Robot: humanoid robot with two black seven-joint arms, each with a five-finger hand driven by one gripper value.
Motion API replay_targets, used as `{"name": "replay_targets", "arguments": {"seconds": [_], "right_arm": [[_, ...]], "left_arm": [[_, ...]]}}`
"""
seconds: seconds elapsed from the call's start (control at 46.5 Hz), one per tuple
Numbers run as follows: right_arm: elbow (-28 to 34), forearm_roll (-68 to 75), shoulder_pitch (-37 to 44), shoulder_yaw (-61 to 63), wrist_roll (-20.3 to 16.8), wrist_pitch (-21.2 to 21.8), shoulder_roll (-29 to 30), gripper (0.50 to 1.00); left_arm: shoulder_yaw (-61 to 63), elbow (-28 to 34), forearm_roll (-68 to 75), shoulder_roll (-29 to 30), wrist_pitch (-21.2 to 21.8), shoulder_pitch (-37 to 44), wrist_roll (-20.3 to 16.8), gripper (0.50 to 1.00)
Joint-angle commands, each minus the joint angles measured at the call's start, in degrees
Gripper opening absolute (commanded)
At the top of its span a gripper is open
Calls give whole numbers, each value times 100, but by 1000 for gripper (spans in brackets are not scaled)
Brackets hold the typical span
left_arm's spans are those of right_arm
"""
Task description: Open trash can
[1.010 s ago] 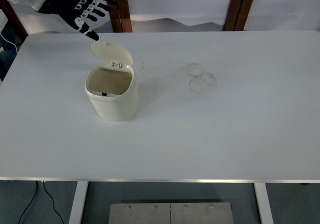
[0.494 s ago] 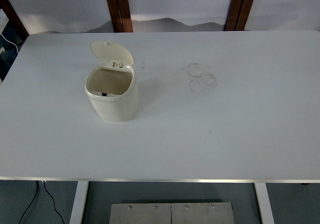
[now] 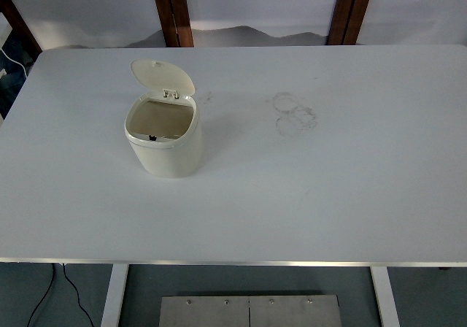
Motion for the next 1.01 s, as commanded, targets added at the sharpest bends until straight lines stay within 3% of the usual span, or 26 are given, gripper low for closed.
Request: {"name": "replay_targets", "arguments": {"seconds": [0.0,0.236,0.623,0.988], "right_arm": [[0,0,0,-1,0,0,0,995],[0,0,0,-1,0,0,0,995],[0,0,0,-1,0,0,0,995],[0,0,0,-1,0,0,0,995]], "left_arm": [[-248,150,-9,0,4,226,-82,1000],[-854,536,-211,0,-5,903,-390,1000],[-1312,1011,-1221,-9,4,2116,-399,1000],[-1435,1196,-1732,-141,83,2705,-399,1000]]}}
